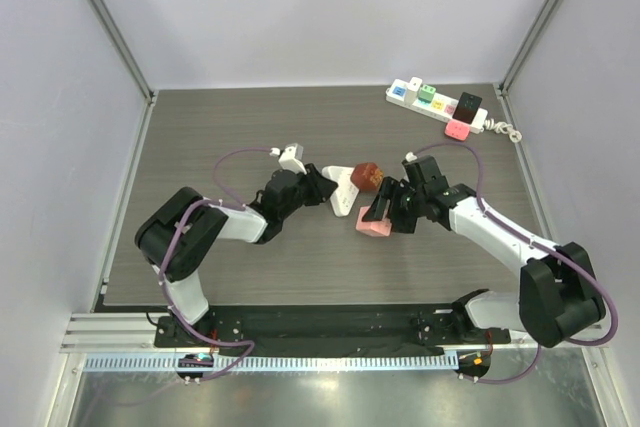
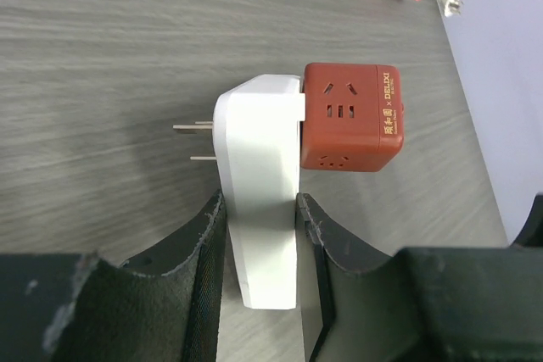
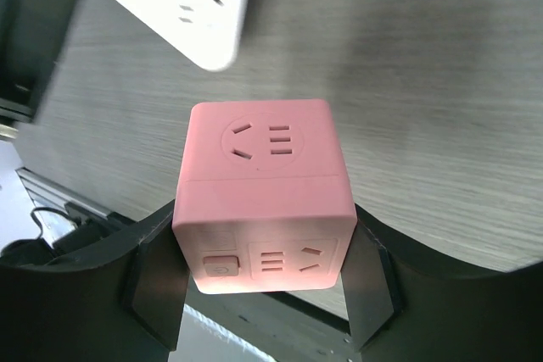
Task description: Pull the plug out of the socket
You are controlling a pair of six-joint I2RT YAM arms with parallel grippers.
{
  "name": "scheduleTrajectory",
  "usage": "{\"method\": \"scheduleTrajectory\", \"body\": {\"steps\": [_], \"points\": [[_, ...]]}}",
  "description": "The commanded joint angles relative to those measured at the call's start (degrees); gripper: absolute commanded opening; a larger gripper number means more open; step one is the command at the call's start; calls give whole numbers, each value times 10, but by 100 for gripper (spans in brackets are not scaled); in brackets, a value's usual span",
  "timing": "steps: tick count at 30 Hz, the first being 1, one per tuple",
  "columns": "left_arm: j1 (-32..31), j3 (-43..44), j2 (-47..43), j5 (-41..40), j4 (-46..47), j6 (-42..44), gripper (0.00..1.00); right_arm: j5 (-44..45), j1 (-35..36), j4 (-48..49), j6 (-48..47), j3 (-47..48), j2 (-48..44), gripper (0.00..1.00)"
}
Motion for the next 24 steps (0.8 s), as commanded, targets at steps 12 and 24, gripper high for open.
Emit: {"method": "scheduleTrajectory", "body": {"steps": [12, 24], "points": [[26, 12, 36, 20, -38, 13, 0, 81, -19, -55, -59, 26, -10, 1], [85, -24, 60, 99, 65, -65, 0, 60, -80, -20, -40, 53, 32, 1]]}}
